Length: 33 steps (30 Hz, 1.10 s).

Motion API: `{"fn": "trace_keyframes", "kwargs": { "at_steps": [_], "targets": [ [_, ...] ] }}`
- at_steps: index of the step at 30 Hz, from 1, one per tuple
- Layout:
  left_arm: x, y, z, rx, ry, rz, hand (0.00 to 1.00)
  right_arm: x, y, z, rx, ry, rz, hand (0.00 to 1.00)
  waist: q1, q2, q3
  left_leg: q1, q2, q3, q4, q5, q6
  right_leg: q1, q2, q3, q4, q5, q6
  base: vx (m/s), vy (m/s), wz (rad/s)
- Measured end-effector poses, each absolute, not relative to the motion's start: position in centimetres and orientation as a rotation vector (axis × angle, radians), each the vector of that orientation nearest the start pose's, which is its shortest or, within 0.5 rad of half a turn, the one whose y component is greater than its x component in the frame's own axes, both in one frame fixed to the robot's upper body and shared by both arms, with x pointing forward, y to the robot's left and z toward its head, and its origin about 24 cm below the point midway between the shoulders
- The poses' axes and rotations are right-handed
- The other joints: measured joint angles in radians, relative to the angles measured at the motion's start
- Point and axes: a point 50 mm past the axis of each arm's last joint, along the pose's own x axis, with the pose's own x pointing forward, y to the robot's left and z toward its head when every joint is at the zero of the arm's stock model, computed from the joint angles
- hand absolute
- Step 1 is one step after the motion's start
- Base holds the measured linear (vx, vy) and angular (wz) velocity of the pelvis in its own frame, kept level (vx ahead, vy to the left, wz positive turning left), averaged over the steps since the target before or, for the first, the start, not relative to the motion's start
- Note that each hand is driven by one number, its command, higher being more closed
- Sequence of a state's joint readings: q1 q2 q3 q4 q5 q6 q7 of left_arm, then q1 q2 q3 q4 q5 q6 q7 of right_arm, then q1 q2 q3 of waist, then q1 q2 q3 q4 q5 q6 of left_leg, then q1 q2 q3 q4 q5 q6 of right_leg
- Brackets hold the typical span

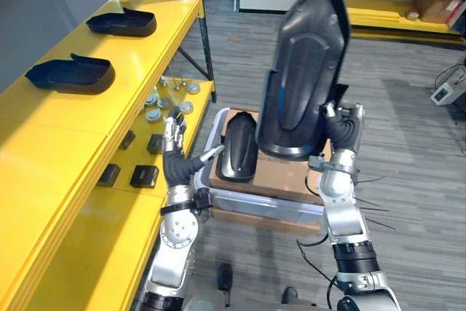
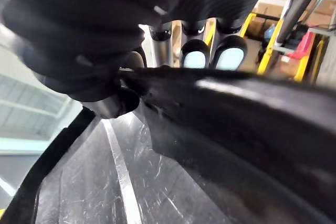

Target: Walk over and take plastic housings, then place them on the shelf

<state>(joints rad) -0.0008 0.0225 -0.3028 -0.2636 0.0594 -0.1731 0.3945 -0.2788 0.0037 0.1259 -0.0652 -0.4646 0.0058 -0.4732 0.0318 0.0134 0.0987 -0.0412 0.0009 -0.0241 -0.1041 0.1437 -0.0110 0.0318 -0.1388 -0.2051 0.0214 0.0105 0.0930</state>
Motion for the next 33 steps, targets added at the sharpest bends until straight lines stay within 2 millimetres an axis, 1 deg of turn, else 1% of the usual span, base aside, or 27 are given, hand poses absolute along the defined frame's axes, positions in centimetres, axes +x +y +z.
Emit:
{"fn": "trace_keyframes", "kwargs": {
  "at_steps": [3, 4, 8, 9, 12, 13, 18, 22, 26, 28, 33],
  "targets": [
    [23.6, 9.0, 11.4, -0.048, -0.413, 0.052, 0.00, 28.2, -9.3, 14.2, -0.353, -0.512, -0.230, 1.00, -0.015, -0.007, -0.008, 0.002, 0.000, 0.001, 0.000, 0.000, 0.000, -0.001, 0.000, 0.002, 0.002, 0.000, 0.000, 0.00, 0.000, 0.00],
    [23.8, 8.6, 11.2, -0.037, -0.405, 0.042, 0.00, 28.1, -8.7, 14.2, -0.353, -0.523, -0.210, 1.00, -0.016, -0.009, -0.014, 0.002, 0.000, 0.003, 0.000, 0.000, 0.000, -0.001, 0.000, 0.003, 0.001, 0.000, 0.000, -0.01, -0.003, -0.04],
    [24.1, 8.7, 10.2, -0.009, -0.357, 0.059, 0.00, 27.9, -8.2, 14.2, -0.378, -0.535, -0.185, 1.00, -0.016, -0.014, -0.041, 0.002, 0.000, 0.008, 0.000, 0.000, 0.000, -0.002, -0.001, 0.009, 0.001, 0.000, -0.001, 0.00, -0.001, -0.01],
    [24.1, 8.6, 10.2, -0.007, -0.351, 0.061, 1.00, 27.8, -8.2, 14.1, -0.379, -0.536, -0.184, 1.00, -0.016, -0.015, -0.042, 0.002, 0.000, 0.008, 0.000, 0.000, 0.000, -0.002, 0.000, 0.009, 0.001, 0.000, -0.001, 0.00, -0.009, -0.04],
    [24.2, 8.5, 9.5, 0.007, -0.315, 0.057, 1.00, 27.6, -8.5, 13.4, -0.399, -0.514, -0.179, 1.00, -0.016, -0.013, -0.053, 0.002, 0.000, 0.011, 0.000, 0.000, 0.000, -0.003, 0.000, 0.012, 0.000, 0.000, -0.001, 0.00, 0.000, 0.00],
    [24.3, 8.5, 9.0, 0.017, -0.292, 0.058, 1.00, 27.4, -8.6, 13.0, -0.415, -0.504, -0.176, 0.00, -0.017, -0.014, -0.061, 0.002, 0.000, 0.014, 0.000, 0.000, 0.000, -0.003, -0.001, 0.013, -0.001, 0.001, -0.002, 0.01, -0.004, -0.04],
    [24.8, 9.0, 8.3, 0.052, -0.256, 0.073, 1.00, 26.9, -8.5, 12.3, -0.437, -0.502, -0.129, 0.00, -0.019, -0.014, -0.076, 0.004, 0.002, 0.019, 0.000, 0.000, 0.000, -0.003, 0.001, 0.017, -0.005, 0.002, -0.004, 0.00, -0.006, -0.03],
    [25.1, 10.1, 8.3, 0.066, -0.255, 0.111, 1.00, 26.5, -7.8, 12.3, -0.393, -0.525, -0.041, 0.00, -0.019, -0.015, -0.078, 0.006, 0.002, 0.023, 0.000, 0.000, 0.000, -0.003, 0.001, 0.021, -0.005, 0.002, -0.004, 0.00, -0.002, -0.02],
    [25.1, 10.6, 8.2, 0.094, -0.256, 0.112, 1.00, 26.4, -7.9, 12.3, -0.344, -0.520, 0.010, 0.00, -0.016, -0.021, -0.090, 0.006, 0.002, 0.022, 0.000, -0.001, -0.001, -0.002, 0.000, 0.020, -0.005, 0.002, -0.004, 0.00, 0.000, 0.00],
    [25.1, 10.7, 8.2, 0.098, -0.255, 0.112, 1.00, 26.4, -8.0, 12.7, -0.307, -0.524, 0.027, 0.00, -0.017, -0.022, -0.097, 0.006, 0.001, 0.023, 0.000, -0.001, -0.001, -0.002, 0.000, 0.020, -0.004, 0.002, -0.004, 0.00, 0.000, 0.00],
    [25.0, 11.0, 7.9, 0.098, -0.243, 0.119, 1.00, 25.6, -8.9, 15.2, -0.166, -0.625, 0.054, 0.00, -0.017, -0.021, -0.104, 0.008, 0.003, 0.023, 0.000, -0.001, -0.001, -0.001, 0.001, 0.022, -0.004, 0.002, -0.003, 0.00, 0.000, 0.00]
  ]
}}
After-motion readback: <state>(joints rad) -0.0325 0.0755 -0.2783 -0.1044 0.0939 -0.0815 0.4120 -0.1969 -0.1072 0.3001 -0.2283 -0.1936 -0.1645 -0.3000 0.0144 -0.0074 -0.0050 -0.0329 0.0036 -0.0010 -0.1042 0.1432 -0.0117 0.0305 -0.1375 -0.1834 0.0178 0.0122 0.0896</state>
